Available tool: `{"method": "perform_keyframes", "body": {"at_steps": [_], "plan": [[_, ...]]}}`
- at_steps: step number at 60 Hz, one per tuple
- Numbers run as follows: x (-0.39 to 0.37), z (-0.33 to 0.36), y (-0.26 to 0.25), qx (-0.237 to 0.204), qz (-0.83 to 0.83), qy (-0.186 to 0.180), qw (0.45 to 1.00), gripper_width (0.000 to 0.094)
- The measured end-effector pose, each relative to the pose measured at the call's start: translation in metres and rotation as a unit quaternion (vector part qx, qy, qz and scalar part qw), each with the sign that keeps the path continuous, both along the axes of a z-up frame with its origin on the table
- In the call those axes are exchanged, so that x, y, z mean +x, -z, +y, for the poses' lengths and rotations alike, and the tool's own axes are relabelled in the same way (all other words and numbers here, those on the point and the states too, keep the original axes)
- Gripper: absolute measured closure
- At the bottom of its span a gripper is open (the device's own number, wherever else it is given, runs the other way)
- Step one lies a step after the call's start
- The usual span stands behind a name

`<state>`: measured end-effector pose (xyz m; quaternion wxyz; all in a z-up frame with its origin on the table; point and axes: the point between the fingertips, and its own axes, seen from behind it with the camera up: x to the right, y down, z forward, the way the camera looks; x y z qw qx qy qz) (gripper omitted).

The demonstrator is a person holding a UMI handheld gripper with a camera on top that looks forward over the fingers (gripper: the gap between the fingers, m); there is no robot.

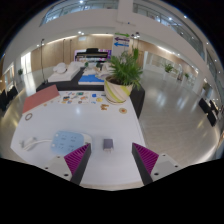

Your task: Unplug charger

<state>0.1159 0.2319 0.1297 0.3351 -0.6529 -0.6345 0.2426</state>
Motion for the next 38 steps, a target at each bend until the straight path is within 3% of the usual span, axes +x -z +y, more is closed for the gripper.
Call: {"method": "perform_keyframes", "body": {"at_steps": [8, 16, 38], "plan": [[0.084, -0.018, -0.067, -0.025, 0.007, 0.016, 1.000, 0.0084], [0.153, -0.033, -0.093, -0.021, 0.005, 0.028, 0.999, 0.0082], [0.210, -0.043, -0.090, 0.015, 0.008, 0.042, 0.999, 0.0084]]}}
